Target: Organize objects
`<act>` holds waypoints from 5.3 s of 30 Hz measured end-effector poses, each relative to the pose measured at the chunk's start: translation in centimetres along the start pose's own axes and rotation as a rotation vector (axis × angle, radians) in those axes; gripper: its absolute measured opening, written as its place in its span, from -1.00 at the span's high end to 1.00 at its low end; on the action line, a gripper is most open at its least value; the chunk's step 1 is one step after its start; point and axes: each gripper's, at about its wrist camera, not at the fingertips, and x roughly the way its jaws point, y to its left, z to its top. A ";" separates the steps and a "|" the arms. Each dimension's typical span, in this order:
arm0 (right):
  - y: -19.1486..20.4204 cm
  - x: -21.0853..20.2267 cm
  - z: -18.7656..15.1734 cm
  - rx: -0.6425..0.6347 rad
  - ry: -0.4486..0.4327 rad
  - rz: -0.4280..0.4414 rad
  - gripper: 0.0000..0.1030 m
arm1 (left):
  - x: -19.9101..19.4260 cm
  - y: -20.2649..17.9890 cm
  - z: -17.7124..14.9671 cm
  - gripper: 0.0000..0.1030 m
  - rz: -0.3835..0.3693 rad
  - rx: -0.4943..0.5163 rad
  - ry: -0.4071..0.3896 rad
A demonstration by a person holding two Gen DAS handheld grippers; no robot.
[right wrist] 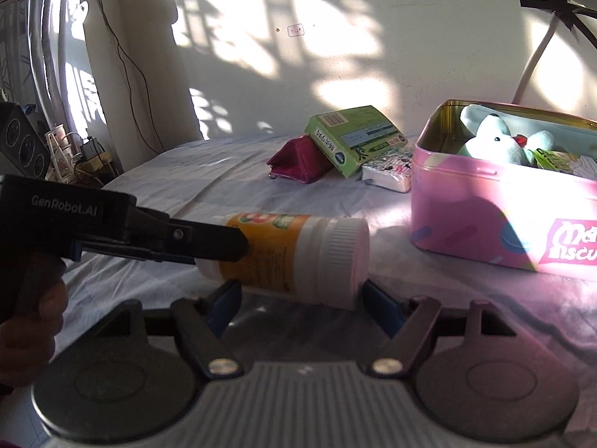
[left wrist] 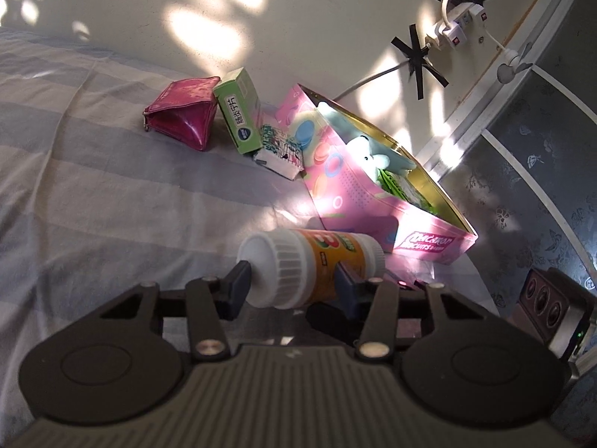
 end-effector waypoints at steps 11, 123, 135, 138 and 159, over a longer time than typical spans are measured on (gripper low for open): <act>-7.1 -6.6 3.6 0.096 -0.288 -0.185 -0.28 | 6.0 -10.0 6.4 0.08 -0.110 0.244 -0.059; 6.2 9.8 7.0 -0.398 -0.105 -0.357 0.44 | -2.7 9.4 1.5 -0.67 0.490 -0.089 -0.325; -5.0 -7.3 -0.3 0.164 -0.061 -0.110 -0.25 | 0.2 4.5 0.5 -0.73 -0.035 -0.035 -0.095; -6.4 -8.8 -1.6 0.210 -0.088 -0.132 -0.26 | 1.4 2.1 0.4 -0.73 -0.045 0.025 -0.065; -1.5 -6.3 -1.3 -0.057 -0.153 -0.120 -0.19 | 1.7 -3.7 1.9 -0.10 -0.069 0.130 -0.031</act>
